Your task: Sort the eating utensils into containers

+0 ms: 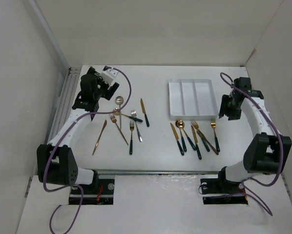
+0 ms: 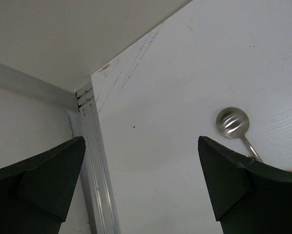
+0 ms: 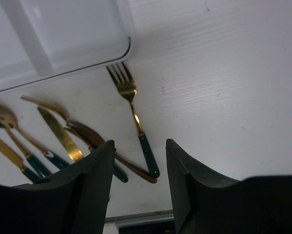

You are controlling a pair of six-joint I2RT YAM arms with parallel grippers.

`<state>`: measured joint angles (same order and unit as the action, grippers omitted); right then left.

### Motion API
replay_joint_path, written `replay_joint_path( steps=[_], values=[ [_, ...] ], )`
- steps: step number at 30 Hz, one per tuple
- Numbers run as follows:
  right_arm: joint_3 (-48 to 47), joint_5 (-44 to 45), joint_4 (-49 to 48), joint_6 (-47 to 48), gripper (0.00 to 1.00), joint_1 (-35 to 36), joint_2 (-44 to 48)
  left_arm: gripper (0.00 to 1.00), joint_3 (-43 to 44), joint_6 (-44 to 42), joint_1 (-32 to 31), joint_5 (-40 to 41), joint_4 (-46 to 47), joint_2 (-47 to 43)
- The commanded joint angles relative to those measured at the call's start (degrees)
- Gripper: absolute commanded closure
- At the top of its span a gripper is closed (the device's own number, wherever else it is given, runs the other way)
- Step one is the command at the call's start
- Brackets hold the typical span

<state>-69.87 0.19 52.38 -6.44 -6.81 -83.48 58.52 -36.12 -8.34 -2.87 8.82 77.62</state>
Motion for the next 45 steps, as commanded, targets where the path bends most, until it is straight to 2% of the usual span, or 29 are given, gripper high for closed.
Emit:
replay_joint_path(
  steps=[1,3,7,14,21,23,25,30,35,40,42,45],
  values=[
    [-2.6,2.3,1.4,1.2,0.49,-1.0,-5.9,0.00,1.4,3.9,-0.5,4.5,3.1,-1.9],
    [-3.3,0.1,1.4,2.5,0.51,-1.0,-9.7,0.00,1.4,5.3,-0.5,5.2,4.3,-1.9],
    [-4.4,1.5,2.7,3.4,0.51,-1.0,-14.8,0.00,0.9,5.4,-0.5,6.9,5.5,-1.9],
    [-8.0,0.2,5.5,3.0,0.50,2.1,-19.5,0.00,-1.2,1.1,-0.5,9.3,11.4,-1.9],
    [-12.2,0.3,9.8,1.9,0.44,6.7,-26.5,0.00,0.7,0.5,-0.5,4.0,13.0,-1.3],
    [-12.2,0.3,10.4,1.1,0.44,7.3,-26.6,0.00,0.7,0.5,0.2,2.5,14.0,-1.3],
    [-11.4,0.3,9.8,-0.8,0.40,7.3,-25.1,0.00,1.3,0.5,0.8,1.4,14.6,-0.8],
    [-3.3,4.2,8.2,-8.5,0.34,6.6,-20.0,0.00,2.6,1.9,0.8,0.2,16.6,-0.2],
    [3.8,4.9,5.2,-14.0,0.34,5.5,-18.9,0.00,2.1,5.5,0.8,-2.1,21.1,-0.2],
    [8.1,5.6,2.3,-15.1,0.35,2.3,-15.4,0.00,0.5,6.9,1.3,-4.4,23.8,-1.2],
    [9.3,5.1,0.5,-15.1,0.39,2.3,-14.6,0.00,-0.1,7.5,1.3,-4.4,23.8,-1.8],
    [9.8,4.3,-1.7,-15.1,0.51,1.8,-15.2,0.00,-0.7,8.2,1.3,-3.1,23.8,-2.9]
  ],
)
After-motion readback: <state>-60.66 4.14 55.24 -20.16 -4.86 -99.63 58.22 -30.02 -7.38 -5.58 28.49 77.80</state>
